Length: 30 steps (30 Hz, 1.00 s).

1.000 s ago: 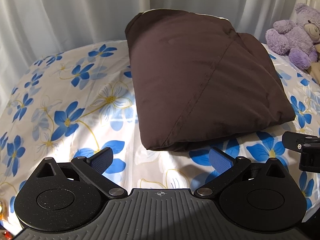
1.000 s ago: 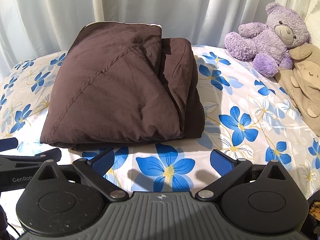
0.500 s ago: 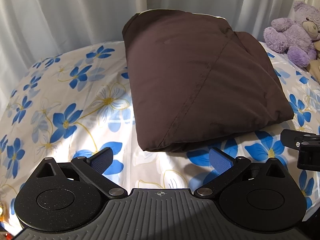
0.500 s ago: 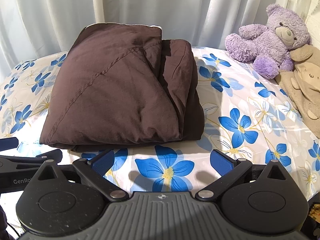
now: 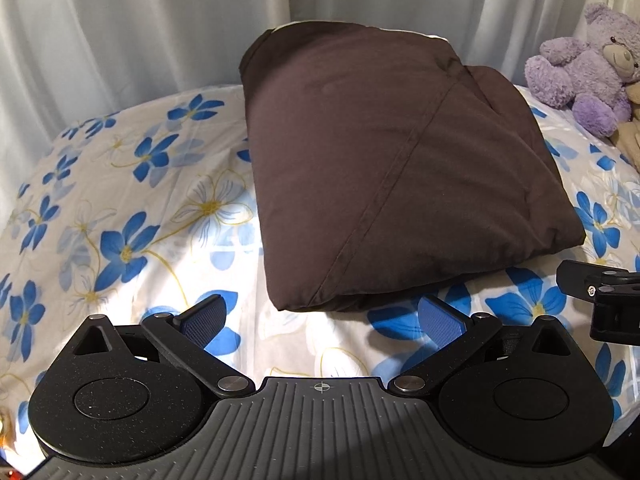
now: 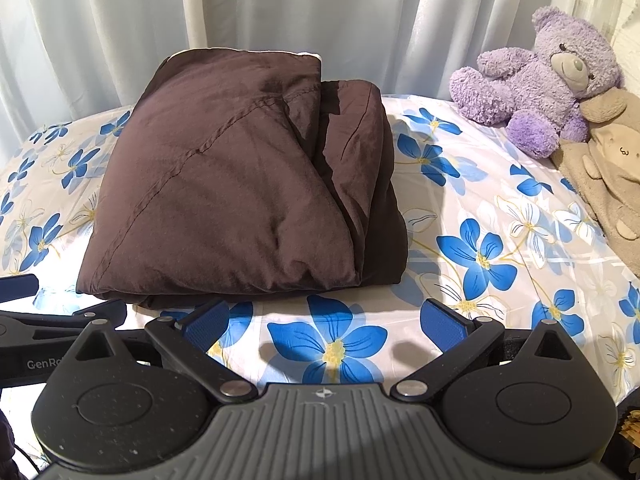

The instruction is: Fold large clothes

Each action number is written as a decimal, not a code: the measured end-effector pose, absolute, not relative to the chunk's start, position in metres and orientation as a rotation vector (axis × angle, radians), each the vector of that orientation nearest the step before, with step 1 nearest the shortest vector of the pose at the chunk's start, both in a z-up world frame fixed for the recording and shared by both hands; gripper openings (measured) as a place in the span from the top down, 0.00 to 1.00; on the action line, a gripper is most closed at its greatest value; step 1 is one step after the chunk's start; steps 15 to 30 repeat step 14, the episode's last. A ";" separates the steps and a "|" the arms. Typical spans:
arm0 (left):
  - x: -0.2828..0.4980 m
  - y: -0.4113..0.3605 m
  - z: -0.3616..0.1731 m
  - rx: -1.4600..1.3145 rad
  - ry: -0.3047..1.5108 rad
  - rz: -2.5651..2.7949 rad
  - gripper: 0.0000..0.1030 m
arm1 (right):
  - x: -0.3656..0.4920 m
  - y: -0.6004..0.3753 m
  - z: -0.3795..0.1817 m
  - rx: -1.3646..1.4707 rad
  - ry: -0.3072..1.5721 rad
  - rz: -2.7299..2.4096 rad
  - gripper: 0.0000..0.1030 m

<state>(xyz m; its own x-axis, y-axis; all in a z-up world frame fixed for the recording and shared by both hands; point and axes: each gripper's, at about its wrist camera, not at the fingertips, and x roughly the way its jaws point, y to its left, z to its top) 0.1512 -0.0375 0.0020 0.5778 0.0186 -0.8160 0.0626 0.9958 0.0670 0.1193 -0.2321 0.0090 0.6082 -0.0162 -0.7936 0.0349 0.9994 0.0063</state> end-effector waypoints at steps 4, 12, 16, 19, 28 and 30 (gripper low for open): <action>0.152 -0.038 0.002 0.109 0.933 -0.016 0.00 | 0.120 -0.232 0.009 0.023 0.913 -0.028 0.01; 0.150 -0.042 0.003 0.106 0.933 -0.047 0.00 | 0.124 -0.235 0.007 0.033 0.914 -0.033 0.01; 0.149 -0.043 0.002 0.115 0.938 -0.048 0.00 | 0.124 -0.236 0.007 0.034 0.912 -0.035 0.01; 0.149 -0.043 0.002 0.115 0.938 -0.048 0.00 | 0.124 -0.236 0.007 0.034 0.912 -0.035 0.01; 0.149 -0.043 0.002 0.115 0.938 -0.048 0.00 | 0.124 -0.236 0.007 0.034 0.912 -0.035 0.01; 0.149 -0.043 0.002 0.115 0.938 -0.048 0.00 | 0.124 -0.236 0.007 0.034 0.912 -0.035 0.01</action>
